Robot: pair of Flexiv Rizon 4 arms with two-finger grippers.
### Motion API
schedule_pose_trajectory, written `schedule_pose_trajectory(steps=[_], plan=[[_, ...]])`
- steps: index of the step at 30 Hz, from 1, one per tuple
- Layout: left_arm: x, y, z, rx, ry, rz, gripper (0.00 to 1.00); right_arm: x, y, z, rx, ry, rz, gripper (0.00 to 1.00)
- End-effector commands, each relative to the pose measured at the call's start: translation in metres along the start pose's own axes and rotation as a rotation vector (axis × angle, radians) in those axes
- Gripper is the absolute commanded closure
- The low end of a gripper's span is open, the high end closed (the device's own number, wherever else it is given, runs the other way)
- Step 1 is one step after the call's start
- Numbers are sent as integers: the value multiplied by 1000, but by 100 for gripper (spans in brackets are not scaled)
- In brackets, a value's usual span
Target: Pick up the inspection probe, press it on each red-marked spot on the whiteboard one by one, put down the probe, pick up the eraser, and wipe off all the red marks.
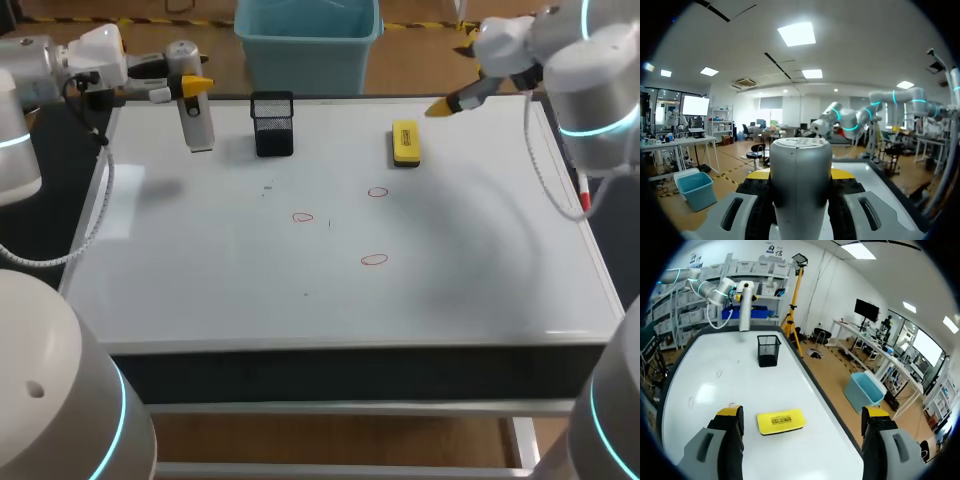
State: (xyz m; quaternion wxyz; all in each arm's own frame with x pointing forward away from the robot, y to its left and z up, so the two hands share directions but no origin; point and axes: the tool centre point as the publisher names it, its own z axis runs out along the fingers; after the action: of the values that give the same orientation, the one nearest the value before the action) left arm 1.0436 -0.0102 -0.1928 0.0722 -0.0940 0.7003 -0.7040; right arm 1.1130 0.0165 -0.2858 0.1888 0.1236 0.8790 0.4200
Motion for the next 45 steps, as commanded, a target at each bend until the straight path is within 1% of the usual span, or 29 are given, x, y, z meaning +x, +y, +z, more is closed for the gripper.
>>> schedule_pose_trajectory(steps=[1,2,6,8,9,12,13,15,16,17,18,19,36,37,38,39,40,41,42,43,45], plan=[[1,-1,1,2,-2,2,100,3,-2,4,551,669,-453,0],[1,-1,1,2,-2,2,100,5,-4,6,589,689,-488,0],[1,-1,1,2,-2,2,100,15,-10,12,689,763,-604,0],[1,-1,1,2,-2,2,100,19,-12,16,739,780,-657,0],[1,-1,1,2,-2,2,100,21,-13,17,755,795,-668,0],[1,-1,1,2,-2,2,100,26,-15,21,771,800,-715,0],[1,-1,1,2,-2,2,100,28,-14,21,778,789,-734,0],[1,-1,1,2,-2,2,100,30,-15,23,773,772,-750,0],[1,-1,1,2,-2,2,100,30,-15,25,765,737,-762,0],[1,-1,1,2,-2,2,100,30,-14,26,739,723,-741,0],[1,-1,1,2,-2,2,100,29,-12,27,740,684,-748,0],[1,-1,1,2,-2,2,100,28,-10,27,717,628,-733,0],[1,-1,1,2,-2,2,100,28,-10,27,717,628,-733,0],[1,-1,1,2,-2,2,100,25,-14,29,726,644,-740,0],[1,-1,1,2,-2,2,100,22,-17,30,709,659,-773,0],[1,-1,1,2,-2,2,100,20,-18,32,654,660,-825,0],[1,-1,1,2,-2,2,100,18,-20,31,638,625,-825,0],[1,-1,1,2,-2,2,100,17,-23,32,689,645,-842,0],[1,-1,1,2,-2,2,100,16,-26,34,697,653,-876,0],[1,-1,1,2,-2,2,100,16,-28,36,665,650,-889,0],[1,-1,1,2,-2,2,100,16,-32,40,662,686,-947,0]])
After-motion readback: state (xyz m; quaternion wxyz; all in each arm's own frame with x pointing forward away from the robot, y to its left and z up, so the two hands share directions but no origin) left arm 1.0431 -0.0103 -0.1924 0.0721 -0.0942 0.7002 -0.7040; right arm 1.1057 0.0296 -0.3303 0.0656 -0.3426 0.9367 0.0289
